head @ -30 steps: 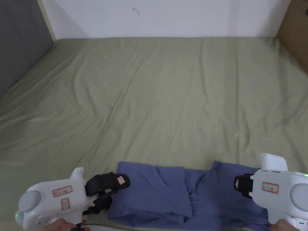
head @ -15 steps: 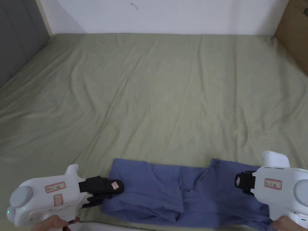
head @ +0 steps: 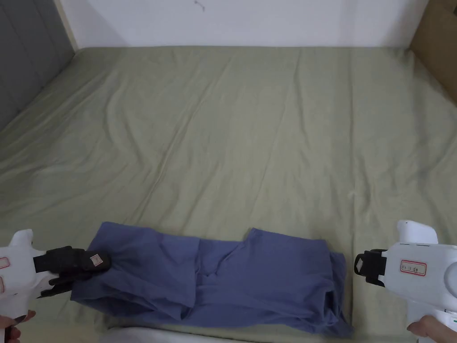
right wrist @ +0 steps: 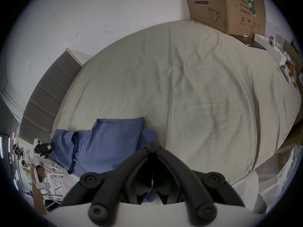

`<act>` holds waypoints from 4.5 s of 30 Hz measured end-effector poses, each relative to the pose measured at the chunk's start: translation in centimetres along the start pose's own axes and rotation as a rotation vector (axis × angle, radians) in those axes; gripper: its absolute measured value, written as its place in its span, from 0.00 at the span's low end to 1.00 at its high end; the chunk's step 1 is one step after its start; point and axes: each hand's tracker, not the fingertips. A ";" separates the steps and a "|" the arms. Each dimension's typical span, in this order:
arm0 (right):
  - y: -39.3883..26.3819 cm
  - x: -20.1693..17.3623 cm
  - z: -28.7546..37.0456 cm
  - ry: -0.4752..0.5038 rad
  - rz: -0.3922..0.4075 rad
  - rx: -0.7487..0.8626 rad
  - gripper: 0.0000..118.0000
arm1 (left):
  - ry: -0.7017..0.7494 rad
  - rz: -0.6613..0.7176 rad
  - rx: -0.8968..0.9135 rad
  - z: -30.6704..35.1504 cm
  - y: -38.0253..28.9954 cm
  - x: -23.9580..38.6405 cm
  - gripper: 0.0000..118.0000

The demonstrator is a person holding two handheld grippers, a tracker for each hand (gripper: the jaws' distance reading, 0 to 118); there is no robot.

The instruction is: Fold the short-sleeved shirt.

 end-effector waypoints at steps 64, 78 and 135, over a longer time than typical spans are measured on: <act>-1.6 7.0 3.5 0.013 -0.141 0.044 0.00 | -0.137 -0.548 -0.527 -23.9 -20.1 24.4 0.02; -0.5 -5.0 1.8 0.273 0.215 -0.059 0.00 | -0.115 -0.258 -0.185 -11.0 -9.5 13.2 0.02; 0.3 -8.9 -6.0 0.174 0.181 -0.240 0.00 | 0.953 -0.608 -0.197 -1.9 18.7 -3.1 0.67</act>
